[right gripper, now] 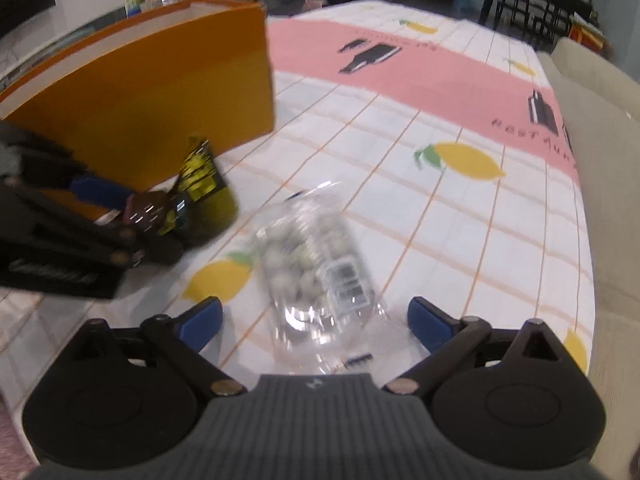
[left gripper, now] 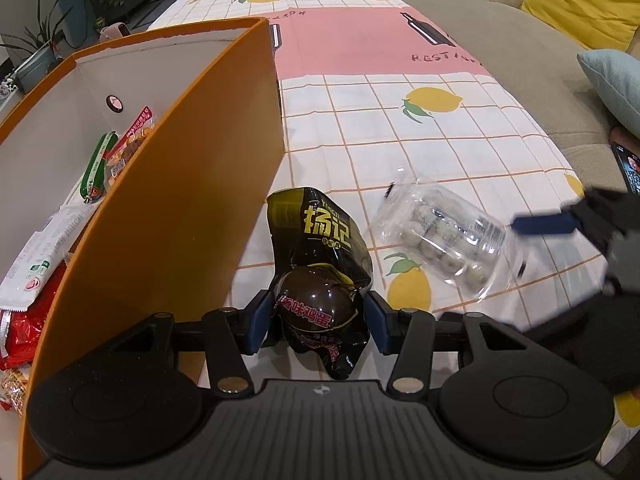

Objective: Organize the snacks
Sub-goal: 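Grasp the clear quail egg tray with the right tool while the left tool holds the packet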

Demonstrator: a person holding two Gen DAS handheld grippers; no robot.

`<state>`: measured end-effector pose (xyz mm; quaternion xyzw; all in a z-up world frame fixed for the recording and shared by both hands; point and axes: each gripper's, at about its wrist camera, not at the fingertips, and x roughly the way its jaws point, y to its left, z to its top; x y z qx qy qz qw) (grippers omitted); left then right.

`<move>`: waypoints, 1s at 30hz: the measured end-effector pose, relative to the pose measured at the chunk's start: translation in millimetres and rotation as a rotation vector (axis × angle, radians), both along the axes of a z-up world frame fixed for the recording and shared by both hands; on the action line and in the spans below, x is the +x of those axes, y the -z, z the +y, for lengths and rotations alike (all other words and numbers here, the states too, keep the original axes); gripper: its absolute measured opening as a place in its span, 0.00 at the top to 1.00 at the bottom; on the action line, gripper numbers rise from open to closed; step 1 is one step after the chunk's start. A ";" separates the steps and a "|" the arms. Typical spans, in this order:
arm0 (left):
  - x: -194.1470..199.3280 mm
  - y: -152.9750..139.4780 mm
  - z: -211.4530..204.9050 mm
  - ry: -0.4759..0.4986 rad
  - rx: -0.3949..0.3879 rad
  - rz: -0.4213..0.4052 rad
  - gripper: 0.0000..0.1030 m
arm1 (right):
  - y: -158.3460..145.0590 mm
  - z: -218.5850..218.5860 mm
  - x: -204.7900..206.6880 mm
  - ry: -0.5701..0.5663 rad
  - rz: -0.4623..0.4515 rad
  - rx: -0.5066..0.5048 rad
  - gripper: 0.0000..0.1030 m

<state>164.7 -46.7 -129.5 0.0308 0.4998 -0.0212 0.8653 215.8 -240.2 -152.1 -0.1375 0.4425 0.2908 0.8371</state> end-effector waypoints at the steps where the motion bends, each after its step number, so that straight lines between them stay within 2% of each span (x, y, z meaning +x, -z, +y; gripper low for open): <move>1: -0.1 -0.1 0.5 -0.002 -0.003 0.000 0.45 | -2.4 2.5 -6.8 0.012 0.010 -0.026 0.16; 3: -0.1 -0.4 1.1 -0.002 -0.008 0.002 0.45 | -7.9 5.8 -19.5 0.043 0.044 -0.046 0.23; 5: -0.2 -0.6 1.9 -0.003 -0.014 0.005 0.45 | -11.1 10.1 -34.3 0.024 0.056 -0.060 0.32; 9: -2.0 -0.9 3.1 -0.005 -0.032 0.011 0.45 | -12.7 15.7 -52.4 0.016 0.050 -0.070 0.36; 13: -4.6 -0.5 6.5 -0.005 -0.059 -0.011 0.41 | -13.5 11.8 -52.7 0.079 0.045 -0.058 0.31; 17: -5.2 -1.4 9.4 -0.013 -0.087 -0.043 0.36 | -24.1 0.1 -48.1 0.153 0.009 0.024 0.21; 22: -0.8 -0.1 7.4 -0.022 -0.089 -0.051 0.35 | -25.7 0.4 -37.1 0.194 -0.014 0.087 0.19; 25: 2.1 1.4 6.6 -0.033 -0.082 -0.035 0.35 | -19.3 11.7 -30.1 0.189 -0.028 0.059 0.19; 30: 5.9 0.6 5.9 -0.068 -0.060 0.054 0.34 | -4.4 25.0 -21.7 0.163 -0.044 0.017 0.20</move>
